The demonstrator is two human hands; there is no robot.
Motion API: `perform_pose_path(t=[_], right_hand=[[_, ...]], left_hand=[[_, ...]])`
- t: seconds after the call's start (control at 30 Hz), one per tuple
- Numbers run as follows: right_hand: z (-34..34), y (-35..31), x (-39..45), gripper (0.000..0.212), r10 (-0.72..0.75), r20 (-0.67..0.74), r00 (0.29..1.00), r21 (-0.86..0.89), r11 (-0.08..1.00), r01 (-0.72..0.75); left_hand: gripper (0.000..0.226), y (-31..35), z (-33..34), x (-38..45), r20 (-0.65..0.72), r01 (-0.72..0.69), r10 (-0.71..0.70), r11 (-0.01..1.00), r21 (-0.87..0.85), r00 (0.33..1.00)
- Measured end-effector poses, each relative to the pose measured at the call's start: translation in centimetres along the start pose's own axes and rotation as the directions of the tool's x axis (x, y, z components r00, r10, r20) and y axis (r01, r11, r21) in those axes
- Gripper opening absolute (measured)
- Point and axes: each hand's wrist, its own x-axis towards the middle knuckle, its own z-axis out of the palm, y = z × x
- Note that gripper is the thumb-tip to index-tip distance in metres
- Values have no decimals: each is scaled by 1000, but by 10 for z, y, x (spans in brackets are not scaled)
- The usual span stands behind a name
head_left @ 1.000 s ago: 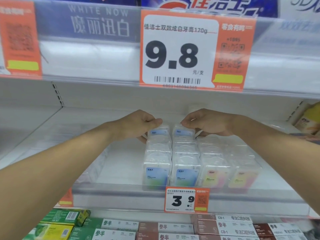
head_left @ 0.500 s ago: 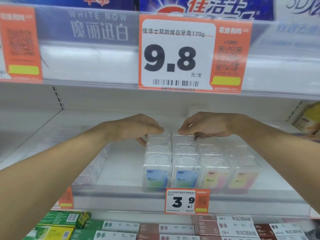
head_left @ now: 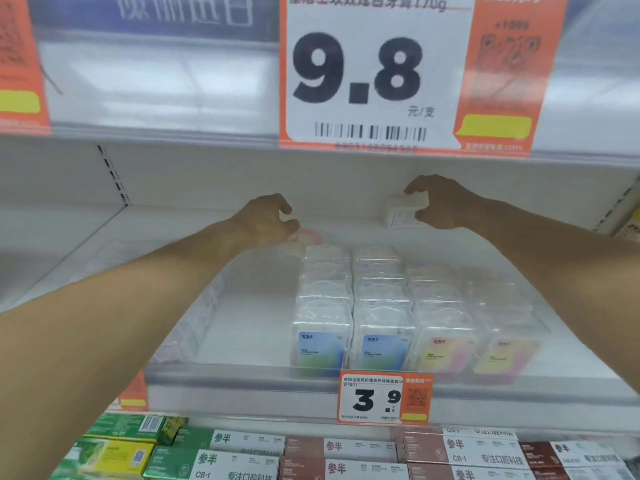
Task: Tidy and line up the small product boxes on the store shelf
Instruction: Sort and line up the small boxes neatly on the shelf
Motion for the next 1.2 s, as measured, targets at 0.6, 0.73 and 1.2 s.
perform_pose_path(t=[0.6, 0.73, 1.2], right_hand=[[9, 18, -10, 70, 146, 309, 940, 154, 967, -201], [0, 25, -22, 76, 96, 189, 977, 252, 957, -143], [-29, 57, -79, 30, -21, 126, 992, 706, 704, -75]], left_hand=[[45, 1, -10, 20, -264, -163, 58, 904, -396, 963], [45, 22, -15, 15, -219, -190, 89, 845, -500, 972], [48, 113, 7, 14, 81, -117, 221, 752, -649, 972]])
